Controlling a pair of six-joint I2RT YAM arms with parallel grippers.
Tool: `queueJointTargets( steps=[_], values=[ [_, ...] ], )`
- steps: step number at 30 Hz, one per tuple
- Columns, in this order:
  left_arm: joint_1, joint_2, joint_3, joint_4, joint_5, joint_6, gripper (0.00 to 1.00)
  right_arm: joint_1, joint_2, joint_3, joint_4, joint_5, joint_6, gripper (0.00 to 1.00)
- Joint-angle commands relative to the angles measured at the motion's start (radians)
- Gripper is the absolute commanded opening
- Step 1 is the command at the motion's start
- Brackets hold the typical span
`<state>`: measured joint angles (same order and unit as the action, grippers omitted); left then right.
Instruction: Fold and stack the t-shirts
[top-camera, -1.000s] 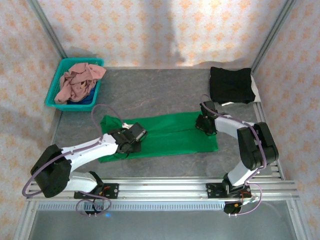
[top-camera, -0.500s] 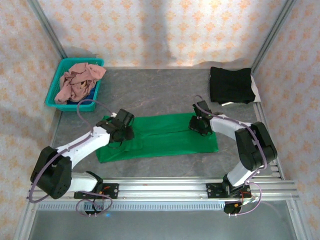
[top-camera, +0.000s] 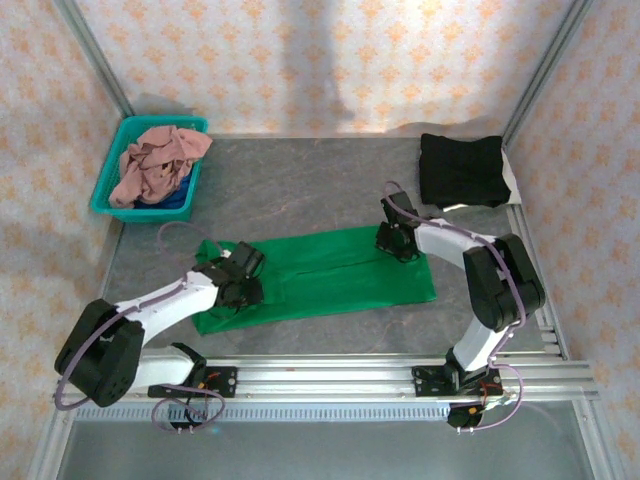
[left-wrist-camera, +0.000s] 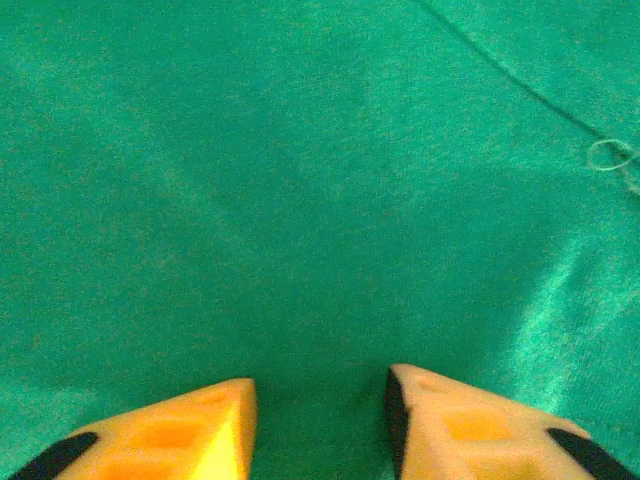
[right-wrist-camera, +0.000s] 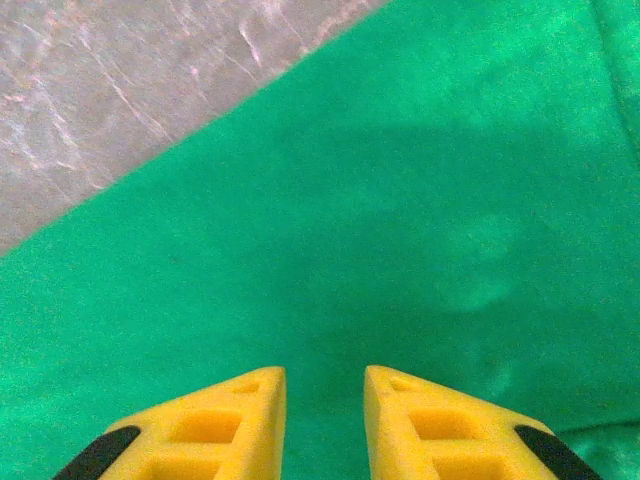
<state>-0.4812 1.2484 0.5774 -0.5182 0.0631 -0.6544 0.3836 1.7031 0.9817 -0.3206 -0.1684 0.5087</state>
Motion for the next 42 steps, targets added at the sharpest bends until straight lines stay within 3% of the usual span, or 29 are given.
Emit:
queueJointTargets(
  steps=[1, 7, 14, 21, 27, 29, 32, 34, 36, 42],
  values=[
    [0.015, -0.038, 0.064, -0.092, -0.092, -0.004, 0.45, 0.002, 0.066, 0.046, -0.021, 0.044, -0.019, 0.26],
    [0.109, 0.183, 0.178, -0.013, -0.103, 0.026, 0.47, 0.002, 0.091, -0.004, -0.059, 0.081, 0.013, 0.23],
    [0.15, 0.574, 0.45, 0.051, -0.091, 0.08, 0.46, 0.004, -0.123, -0.191, -0.166, 0.202, 0.159, 0.24],
    [0.17, 1.033, 1.095, -0.105, 0.049, 0.196, 0.44, 0.06, -0.336, -0.357, -0.22, 0.158, 0.207, 0.26],
    [0.162, 1.412, 1.769, -0.328, 0.264, 0.237, 0.44, 0.286, -0.428, -0.324, -0.341, 0.128, 0.272, 0.26],
    [0.158, 1.456, 1.903, -0.393, 0.287, 0.241, 0.55, 0.313, -0.492, -0.278, -0.414, 0.199, 0.271, 0.25],
    [0.142, 1.367, 1.9, -0.39, 0.238, 0.265, 0.77, 0.313, -0.574, -0.291, -0.318, 0.27, 0.196, 0.34],
    [0.144, 1.273, 1.817, -0.353, 0.232, 0.265, 0.85, 0.313, -0.54, -0.273, -0.25, 0.254, 0.139, 0.34],
    [0.142, 1.166, 1.692, -0.301, 0.205, 0.261, 0.99, 0.313, -0.442, -0.219, -0.245, 0.255, 0.109, 0.34],
    [0.113, 0.915, 1.237, -0.114, 0.085, 0.166, 1.0, 0.314, -0.203, -0.164, -0.179, 0.229, 0.056, 0.27]
  ],
)
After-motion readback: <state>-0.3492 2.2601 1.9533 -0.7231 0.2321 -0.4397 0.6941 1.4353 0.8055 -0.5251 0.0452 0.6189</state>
